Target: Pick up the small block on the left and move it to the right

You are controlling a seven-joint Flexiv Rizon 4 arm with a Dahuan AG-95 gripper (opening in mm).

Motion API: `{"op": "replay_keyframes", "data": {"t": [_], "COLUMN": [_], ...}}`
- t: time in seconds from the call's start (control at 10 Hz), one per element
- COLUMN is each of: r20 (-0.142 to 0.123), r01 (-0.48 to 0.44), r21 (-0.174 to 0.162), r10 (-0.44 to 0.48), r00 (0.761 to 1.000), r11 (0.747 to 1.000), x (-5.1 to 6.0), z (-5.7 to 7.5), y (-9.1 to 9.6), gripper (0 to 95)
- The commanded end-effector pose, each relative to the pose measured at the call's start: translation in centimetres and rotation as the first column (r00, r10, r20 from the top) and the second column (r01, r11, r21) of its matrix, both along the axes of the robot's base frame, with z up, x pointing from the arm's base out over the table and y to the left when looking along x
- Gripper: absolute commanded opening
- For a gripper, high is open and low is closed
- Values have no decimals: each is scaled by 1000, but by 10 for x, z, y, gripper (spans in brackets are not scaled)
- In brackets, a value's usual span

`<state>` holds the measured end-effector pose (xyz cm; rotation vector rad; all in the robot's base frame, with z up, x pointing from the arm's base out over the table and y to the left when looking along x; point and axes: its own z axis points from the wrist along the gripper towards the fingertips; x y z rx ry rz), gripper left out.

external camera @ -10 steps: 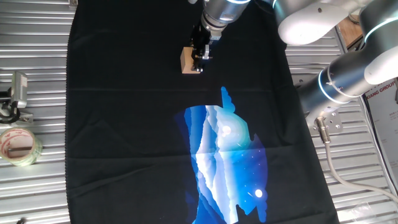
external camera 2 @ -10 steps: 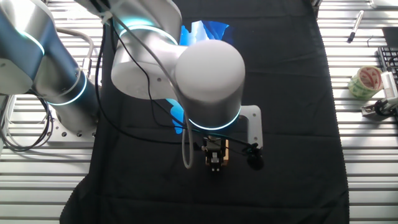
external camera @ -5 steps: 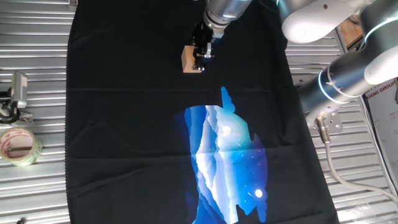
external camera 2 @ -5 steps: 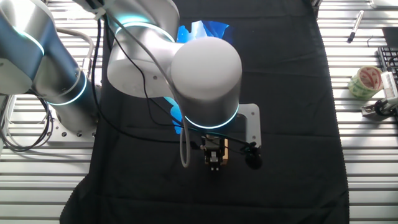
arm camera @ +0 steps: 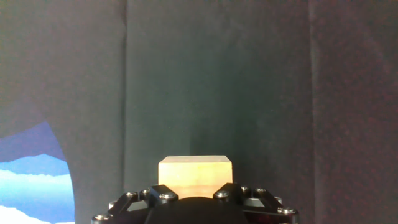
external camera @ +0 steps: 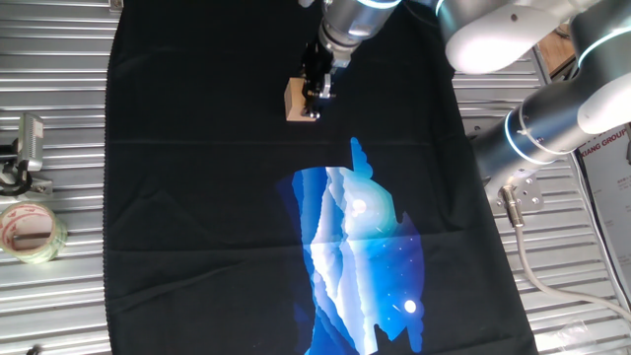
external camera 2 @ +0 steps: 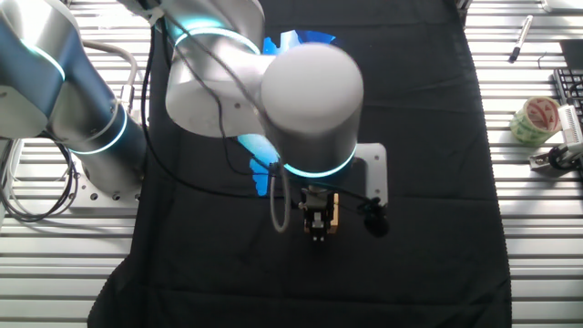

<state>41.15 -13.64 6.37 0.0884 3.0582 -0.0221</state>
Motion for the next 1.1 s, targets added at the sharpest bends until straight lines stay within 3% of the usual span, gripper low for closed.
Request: {"op": "replay_keyframes", "data": {"t": [0.1,1.1], "r20": [1,3], "r01": [12,67], "r21": [6,3], "r10": [-12,-67], "r00": [1000,998], "r11": [1000,998], "x": [2,8], "z": [1,0], "y": [7,40], "gripper": [0,0]}}
